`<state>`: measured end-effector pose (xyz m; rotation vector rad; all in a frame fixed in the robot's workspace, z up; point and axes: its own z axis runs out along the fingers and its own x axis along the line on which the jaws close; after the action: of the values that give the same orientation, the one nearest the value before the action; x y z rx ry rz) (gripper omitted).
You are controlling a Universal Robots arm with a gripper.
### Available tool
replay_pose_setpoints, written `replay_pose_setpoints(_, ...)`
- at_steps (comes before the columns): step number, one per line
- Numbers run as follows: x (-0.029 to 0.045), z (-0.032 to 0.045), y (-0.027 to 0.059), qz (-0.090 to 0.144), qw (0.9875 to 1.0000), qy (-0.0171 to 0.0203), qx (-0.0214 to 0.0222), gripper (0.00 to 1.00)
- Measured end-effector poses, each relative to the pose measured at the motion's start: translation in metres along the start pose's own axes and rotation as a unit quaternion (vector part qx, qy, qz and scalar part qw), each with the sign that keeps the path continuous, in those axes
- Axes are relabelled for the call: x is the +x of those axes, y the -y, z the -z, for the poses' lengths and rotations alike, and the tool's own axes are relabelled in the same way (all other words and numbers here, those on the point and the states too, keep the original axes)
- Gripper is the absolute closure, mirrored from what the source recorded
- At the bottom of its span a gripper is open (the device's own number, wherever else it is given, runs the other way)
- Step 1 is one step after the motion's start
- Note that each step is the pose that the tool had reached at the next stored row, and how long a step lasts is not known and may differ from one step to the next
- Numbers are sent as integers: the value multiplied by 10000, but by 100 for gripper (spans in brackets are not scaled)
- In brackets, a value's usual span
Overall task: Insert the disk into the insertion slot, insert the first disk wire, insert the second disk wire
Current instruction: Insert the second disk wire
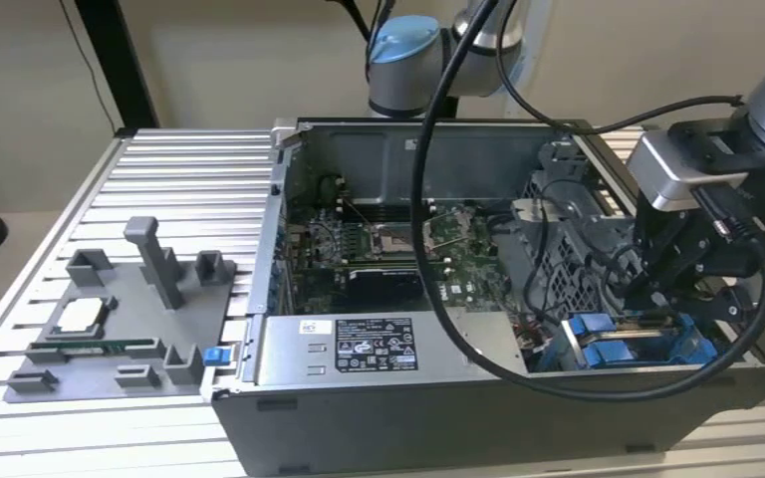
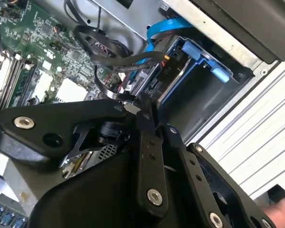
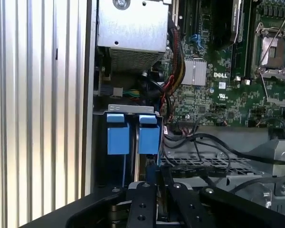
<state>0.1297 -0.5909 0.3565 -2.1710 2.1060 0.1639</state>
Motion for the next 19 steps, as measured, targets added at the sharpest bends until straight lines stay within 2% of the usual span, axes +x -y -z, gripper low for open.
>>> replay_pose_setpoints(9,13,-80,23,86,9998,-28,174,100)
replay_pose_setpoints(19,19,-123,22,78,9997,-31,240,100)
